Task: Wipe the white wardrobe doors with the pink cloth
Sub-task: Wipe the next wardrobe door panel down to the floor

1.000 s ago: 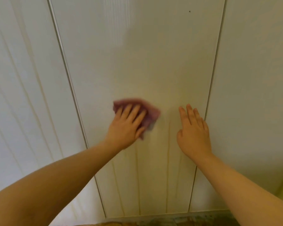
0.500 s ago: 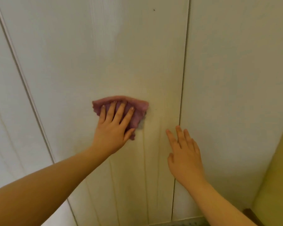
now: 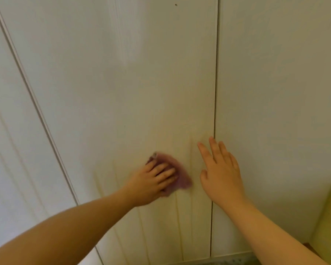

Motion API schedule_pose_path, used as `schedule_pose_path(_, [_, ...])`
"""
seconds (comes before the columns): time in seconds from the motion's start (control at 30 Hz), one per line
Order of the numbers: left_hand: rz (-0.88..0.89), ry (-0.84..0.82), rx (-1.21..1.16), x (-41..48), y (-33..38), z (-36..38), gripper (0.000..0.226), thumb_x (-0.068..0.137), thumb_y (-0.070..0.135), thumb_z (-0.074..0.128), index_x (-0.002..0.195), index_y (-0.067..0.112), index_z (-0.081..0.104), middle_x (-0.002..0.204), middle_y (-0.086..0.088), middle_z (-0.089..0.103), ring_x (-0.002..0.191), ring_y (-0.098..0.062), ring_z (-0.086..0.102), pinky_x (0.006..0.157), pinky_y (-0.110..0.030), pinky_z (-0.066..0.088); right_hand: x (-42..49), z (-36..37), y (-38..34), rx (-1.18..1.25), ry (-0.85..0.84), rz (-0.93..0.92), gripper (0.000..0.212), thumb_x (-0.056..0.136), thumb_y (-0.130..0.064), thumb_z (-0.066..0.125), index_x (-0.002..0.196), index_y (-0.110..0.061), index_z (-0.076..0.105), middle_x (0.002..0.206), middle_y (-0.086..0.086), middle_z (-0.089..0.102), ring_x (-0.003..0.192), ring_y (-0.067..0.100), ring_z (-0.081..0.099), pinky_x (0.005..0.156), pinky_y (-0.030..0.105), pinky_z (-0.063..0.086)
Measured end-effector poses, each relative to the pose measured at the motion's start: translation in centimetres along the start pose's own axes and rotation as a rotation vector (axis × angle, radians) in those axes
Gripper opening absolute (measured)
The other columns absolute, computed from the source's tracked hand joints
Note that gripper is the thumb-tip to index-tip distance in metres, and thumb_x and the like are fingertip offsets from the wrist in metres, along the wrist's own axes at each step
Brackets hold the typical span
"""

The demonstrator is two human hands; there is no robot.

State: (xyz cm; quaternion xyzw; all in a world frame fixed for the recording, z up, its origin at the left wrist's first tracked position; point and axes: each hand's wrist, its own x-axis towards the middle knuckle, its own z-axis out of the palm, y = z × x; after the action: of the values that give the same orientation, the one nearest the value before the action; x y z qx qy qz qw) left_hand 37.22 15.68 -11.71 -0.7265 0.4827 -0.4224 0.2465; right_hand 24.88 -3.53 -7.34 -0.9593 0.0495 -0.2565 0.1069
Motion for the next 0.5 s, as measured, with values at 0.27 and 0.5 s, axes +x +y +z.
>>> schedule_pose_path(0.27, [-0.417,0.233,0.050,4.4,-5.0,-2.3,0.053,0.090,0.042,0.042,0.132,0.011,0.051,0.131,-0.019,0.056,0.124,-0.040,0.035,0.107,-0.055,0.018,-0.2,0.1,0.0,0.031,-0.009,-0.008,0.071,0.092,-0.014,0.040,0.149,-0.030,0.000,0.156,0.000,-0.012,0.144,0.022,-0.008,0.115,0.036,0.000])
schedule_pose_path(0.5, [-0.084,0.218,0.065,3.1,-4.6,-1.3,0.054,0.087,0.046,0.040,0.132,0.016,0.044,0.125,-0.012,0.062,0.120,-0.034,0.039,0.110,-0.048,0.016,0.0,0.7,0.1,-0.027,0.018,0.011,0.067,0.074,-0.014,0.045,0.141,-0.020,0.040,0.149,0.009,0.033,0.134,0.032,0.036,0.104,0.044,0.034])
